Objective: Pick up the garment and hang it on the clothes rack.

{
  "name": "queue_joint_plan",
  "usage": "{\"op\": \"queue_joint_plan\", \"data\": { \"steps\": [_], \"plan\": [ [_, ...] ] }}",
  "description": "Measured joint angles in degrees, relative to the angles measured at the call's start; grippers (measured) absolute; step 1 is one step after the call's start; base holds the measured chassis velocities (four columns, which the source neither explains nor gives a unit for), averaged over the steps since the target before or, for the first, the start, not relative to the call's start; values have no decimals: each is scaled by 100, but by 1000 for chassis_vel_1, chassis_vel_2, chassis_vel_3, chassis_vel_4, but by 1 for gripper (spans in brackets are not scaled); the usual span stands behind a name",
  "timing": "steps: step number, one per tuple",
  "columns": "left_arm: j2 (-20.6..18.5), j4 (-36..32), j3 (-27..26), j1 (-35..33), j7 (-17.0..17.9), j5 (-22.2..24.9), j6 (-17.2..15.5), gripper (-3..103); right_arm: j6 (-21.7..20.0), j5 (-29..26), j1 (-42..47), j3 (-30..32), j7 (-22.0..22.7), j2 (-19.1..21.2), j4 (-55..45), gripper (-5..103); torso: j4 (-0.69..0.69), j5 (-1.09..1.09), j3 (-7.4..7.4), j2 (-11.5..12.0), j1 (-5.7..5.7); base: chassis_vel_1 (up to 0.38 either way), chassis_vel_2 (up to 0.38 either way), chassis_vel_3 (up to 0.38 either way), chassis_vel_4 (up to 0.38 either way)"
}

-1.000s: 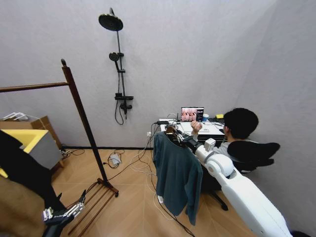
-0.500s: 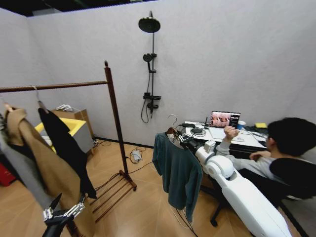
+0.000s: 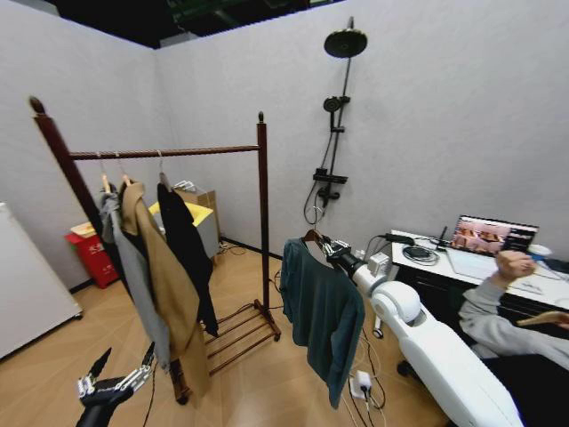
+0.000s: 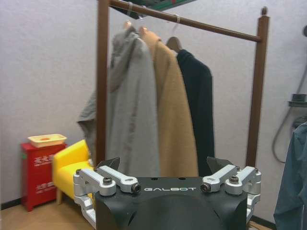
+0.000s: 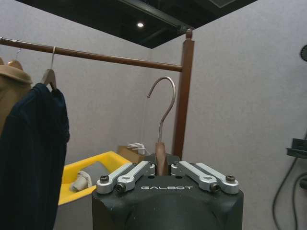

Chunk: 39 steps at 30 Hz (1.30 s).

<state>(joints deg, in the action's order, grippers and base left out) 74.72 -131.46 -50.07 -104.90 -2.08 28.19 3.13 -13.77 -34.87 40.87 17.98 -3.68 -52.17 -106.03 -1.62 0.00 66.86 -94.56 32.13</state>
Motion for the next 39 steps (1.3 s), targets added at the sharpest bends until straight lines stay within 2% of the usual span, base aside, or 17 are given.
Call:
{"op": "queue_joint_plan", "data": {
  "steps": [11, 21, 29, 39],
  "plan": [
    [0, 0, 0, 0, 0, 0, 0, 100, 40, 167, -44, 2, -28, -169, 117, 9, 4, 0, 0, 0, 0, 125, 122, 120, 123],
    [0, 0, 0, 0, 0, 0, 0, 100, 109, 284, 9, 5, -69, -232, 167, 9, -2, 0, 0, -1, 0, 21, 26, 26, 16],
    [0, 0, 0, 0, 0, 0, 0, 100, 121, 284, 60, 34, -97, -204, 95, 9, -1, 0, 0, -1, -1, -96, 89, 104, -76],
    [0, 0, 0, 0, 0, 0, 0, 100, 109, 280, 144, 41, -46, -179, -72, 9, 1, -1, 1, 1, 3, -219, 218, 240, -237]
  ]
}}
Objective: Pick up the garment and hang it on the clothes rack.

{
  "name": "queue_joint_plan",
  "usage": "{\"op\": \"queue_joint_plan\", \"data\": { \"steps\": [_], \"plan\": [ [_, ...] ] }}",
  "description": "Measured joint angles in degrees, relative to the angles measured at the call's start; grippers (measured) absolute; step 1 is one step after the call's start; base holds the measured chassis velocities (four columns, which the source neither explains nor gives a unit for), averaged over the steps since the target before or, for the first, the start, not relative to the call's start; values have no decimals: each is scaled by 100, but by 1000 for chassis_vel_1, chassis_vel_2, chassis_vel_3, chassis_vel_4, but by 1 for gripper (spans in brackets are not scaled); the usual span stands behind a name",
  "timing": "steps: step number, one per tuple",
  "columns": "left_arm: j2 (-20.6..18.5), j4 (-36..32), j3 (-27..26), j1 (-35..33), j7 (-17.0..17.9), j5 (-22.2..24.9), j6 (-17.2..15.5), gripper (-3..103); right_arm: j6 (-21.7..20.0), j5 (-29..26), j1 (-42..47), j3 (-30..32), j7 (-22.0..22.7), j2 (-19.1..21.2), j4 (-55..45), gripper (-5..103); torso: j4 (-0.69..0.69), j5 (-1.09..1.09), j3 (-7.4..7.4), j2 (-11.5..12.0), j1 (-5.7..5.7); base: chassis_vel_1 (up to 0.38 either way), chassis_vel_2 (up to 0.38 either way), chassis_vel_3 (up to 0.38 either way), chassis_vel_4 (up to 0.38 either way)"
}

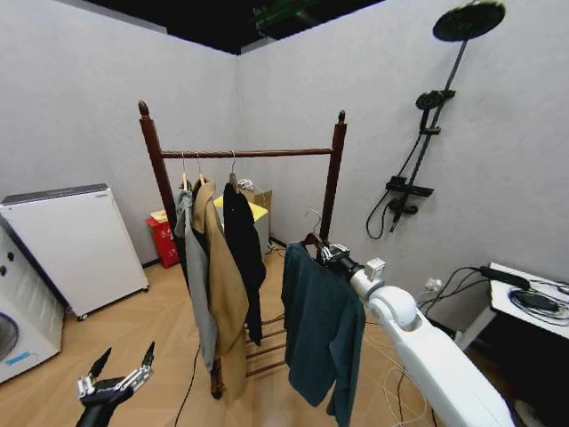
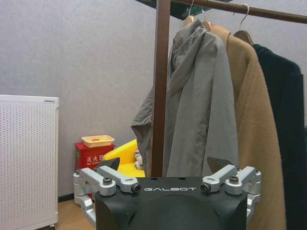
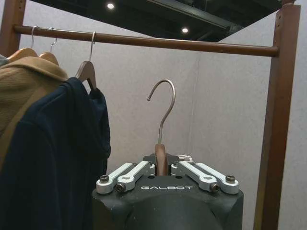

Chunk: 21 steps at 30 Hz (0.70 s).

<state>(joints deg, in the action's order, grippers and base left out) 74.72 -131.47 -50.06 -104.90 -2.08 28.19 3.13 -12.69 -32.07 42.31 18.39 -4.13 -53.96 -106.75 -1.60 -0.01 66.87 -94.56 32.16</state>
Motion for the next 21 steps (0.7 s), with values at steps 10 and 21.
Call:
{"op": "queue_joint_plan", "data": {
  "steps": [10, 21],
  "plan": [
    [0, 1, 0, 0, -1, 0, 0, 100, -371, -584, -595, -455, 819, 201, -421, 9, -2, 2, 0, 2, 1, -111, 122, 87, -104],
    [0, 0, 0, -1, 0, 0, 0, 100, -513, -1526, -3209, -2060, 1151, 310, 788, 9, -2, 2, -1, -2, -4, 38, -27, -33, 17]
  ]
}}
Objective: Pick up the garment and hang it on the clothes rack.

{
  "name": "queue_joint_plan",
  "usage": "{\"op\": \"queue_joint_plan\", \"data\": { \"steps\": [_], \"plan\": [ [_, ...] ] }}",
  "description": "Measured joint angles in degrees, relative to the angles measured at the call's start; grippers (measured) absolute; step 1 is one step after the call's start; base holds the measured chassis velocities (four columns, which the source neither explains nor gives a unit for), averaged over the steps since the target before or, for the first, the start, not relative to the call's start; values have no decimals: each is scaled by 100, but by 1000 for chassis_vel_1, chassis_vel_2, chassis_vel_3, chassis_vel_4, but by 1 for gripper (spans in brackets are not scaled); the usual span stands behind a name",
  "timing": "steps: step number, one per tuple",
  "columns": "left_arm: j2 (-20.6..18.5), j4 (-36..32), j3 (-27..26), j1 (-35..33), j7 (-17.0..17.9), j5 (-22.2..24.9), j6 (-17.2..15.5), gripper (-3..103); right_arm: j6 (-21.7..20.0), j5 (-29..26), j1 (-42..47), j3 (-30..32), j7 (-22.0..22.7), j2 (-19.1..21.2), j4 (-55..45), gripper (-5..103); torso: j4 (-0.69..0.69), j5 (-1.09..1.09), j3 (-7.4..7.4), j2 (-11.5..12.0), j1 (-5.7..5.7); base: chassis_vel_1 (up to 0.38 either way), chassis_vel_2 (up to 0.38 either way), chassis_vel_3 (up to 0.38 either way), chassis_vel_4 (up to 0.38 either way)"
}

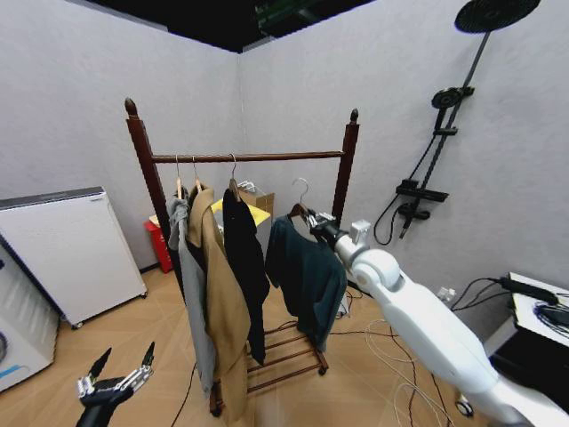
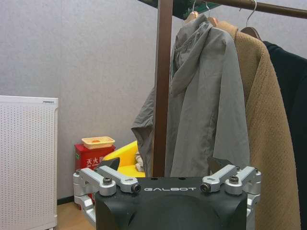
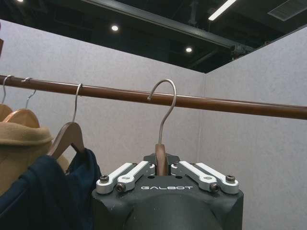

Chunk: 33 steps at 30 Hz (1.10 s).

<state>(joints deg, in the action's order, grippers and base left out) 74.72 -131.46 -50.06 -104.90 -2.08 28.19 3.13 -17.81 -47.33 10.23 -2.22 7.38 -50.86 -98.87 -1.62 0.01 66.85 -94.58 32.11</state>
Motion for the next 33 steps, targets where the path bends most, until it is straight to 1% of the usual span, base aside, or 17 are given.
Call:
{"op": "queue_joint_plan", "data": {
  "steps": [1, 2, 4, 5, 7, 8, 10, 13, 15, 19, 21, 22, 24, 26, 31, 32, 33],
  "plan": [
    [0, 0, 0, 1, 0, 0, 0, 100, -7, -56, -275, -178, -2, -53, 240, 9, 0, -2, 2, 1, 3, 0, 0, 0, 0],
    [0, 0, 0, 1, 0, 0, 0, 100, -7, -56, -275, -178, -2, -53, 240, 9, 0, -2, 2, 1, 3, 0, 0, 0, 0],
    [0, 0, 0, 1, 0, 0, 0, 100, -55, -158, -743, -515, -10, -159, 642, 9, 1, 0, 2, 2, 5, 0, 0, 0, 0],
    [0, 0, 0, 1, 0, 0, 0, 100, -55, -158, -743, -515, -10, -159, 642, 9, 1, 0, 2, 2, 5, 0, 0, 0, 0],
    [0, 0, 0, 1, 0, 0, 0, 100, -71, -178, -1196, -821, -49, -325, 1117, 9, 1, -2, 2, 2, 5, 0, 0, 0, 0],
    [0, 0, 0, 1, 0, 0, 0, 100, -71, -178, -1196, -821, -49, -325, 1117, 9, 1, -2, 2, 2, 5, 0, 0, 0, 0],
    [0, 0, 0, 1, -1, 0, 0, 100, -27, -162, -1656, -1084, -179, -507, 1557, 9, 2, -1, 2, 2, 3, 0, 0, 0, 0],
    [0, 0, 0, 0, -1, 0, 0, 100, -11, -156, -1854, -1172, -208, -589, 1703, 9, 1, 0, 1, 2, 3, 0, 0, 0, 0],
    [0, 0, 0, 1, 0, 0, 0, 100, -9, -162, -2107, -1289, -218, -733, 1905, 9, 1, 0, 1, 2, 3, 0, 0, 0, 0],
    [0, 0, 0, 1, 0, 0, 0, 100, -21, -170, -2252, -1363, -207, -890, 2123, 9, 0, -1, 1, 2, 2, 0, 0, 0, 0],
    [0, 0, 0, 0, 0, 0, 0, 100, -19, -163, -2373, -1423, -214, -1134, 2452, 9, -1, -1, 1, 2, 2, 0, 0, 0, 0],
    [0, 0, 0, 0, 0, 0, 0, 100, -19, -163, -2373, -1423, -214, -1134, 2452, 9, -1, -1, 1, 2, 2, 0, 0, 0, 0],
    [0, 0, 0, 1, 0, 0, 0, 100, -12, -148, -2415, -1440, -230, -1264, 2588, 9, -1, -2, 0, 2, 2, 0, 0, 0, 0],
    [0, 0, 0, 1, 0, 0, 0, 100, -15, -132, -2468, -1467, -259, -1523, 2832, 9, 0, -1, 1, 2, 2, 0, 0, 0, 0],
    [0, 0, 0, 1, 0, 0, 0, 100, -52, -113, -2450, -1479, -258, -1700, 2917, 9, 1, 0, 1, 2, 2, 0, 0, 0, 0],
    [0, 0, 0, 1, 0, 0, 0, 100, -62, -27, -2359, -1481, -231, -1838, 2976, 9, 1, -1, 1, 2, 2, 0, 0, 0, 0],
    [0, 0, 0, 1, 0, 0, 0, 100, -69, -17, -2330, -1478, -217, -1854, 2968, 9, 1, -1, 1, 2, 2, 0, 0, 0, 0]
  ]
}}
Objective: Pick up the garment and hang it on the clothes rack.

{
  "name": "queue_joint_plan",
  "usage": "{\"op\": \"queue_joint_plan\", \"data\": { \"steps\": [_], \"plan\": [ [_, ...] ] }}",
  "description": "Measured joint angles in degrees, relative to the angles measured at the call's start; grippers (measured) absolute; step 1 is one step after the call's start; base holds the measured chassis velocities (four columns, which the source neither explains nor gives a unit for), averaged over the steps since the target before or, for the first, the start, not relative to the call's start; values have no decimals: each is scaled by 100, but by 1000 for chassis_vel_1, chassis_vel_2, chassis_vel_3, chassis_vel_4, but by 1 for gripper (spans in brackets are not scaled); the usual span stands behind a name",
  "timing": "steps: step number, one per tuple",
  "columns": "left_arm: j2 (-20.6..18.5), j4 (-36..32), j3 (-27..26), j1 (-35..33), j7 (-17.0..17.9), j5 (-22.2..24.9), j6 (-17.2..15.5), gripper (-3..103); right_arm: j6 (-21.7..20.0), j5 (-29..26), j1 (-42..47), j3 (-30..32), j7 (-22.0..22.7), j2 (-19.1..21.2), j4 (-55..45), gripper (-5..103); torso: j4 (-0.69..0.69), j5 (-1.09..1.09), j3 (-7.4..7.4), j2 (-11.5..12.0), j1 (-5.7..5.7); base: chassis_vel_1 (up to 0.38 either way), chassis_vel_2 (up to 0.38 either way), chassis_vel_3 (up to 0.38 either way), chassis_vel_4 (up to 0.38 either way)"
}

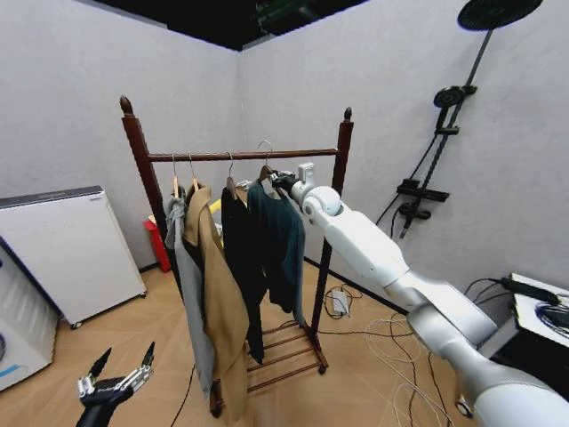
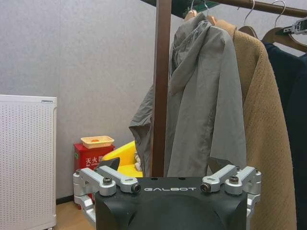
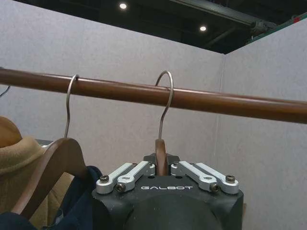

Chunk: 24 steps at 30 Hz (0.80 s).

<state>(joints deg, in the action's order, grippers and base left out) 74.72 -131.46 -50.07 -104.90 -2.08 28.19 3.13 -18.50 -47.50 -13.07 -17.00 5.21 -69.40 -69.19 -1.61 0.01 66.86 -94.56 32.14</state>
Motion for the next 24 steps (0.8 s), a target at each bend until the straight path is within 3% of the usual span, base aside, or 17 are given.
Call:
{"op": "queue_joint_plan", "data": {
  "steps": [11, 16, 19, 23, 24],
  "plan": [
    [0, 0, 0, 0, 0, 0, 0, 100, -77, 139, 259, 133, 68, -74, -67, 6, 0, -1, -1, -1, 0, 0, 0, 0, 0],
    [0, 0, 0, 0, 0, 0, 0, 100, -65, 71, 268, 192, 63, -94, -127, 27, 1, -1, 0, -1, 0, 0, 0, 0, 0],
    [0, 0, 0, 0, 0, 0, 0, 100, -80, 44, 272, 204, 63, -59, -200, 32, 1, -1, 0, -1, 0, 0, 0, 0, 0],
    [0, 0, 0, 0, 0, 0, 0, 100, -164, -507, 518, 286, 279, 380, -847, 54, 2, -1, 0, -1, 0, 0, 0, 0, 0],
    [0, 0, 0, 0, 0, 0, 0, 100, -164, -507, 518, 286, 279, 380, -847, 54, 2, -1, 0, -1, 0, 0, 0, 0, 0]
  ]
}}
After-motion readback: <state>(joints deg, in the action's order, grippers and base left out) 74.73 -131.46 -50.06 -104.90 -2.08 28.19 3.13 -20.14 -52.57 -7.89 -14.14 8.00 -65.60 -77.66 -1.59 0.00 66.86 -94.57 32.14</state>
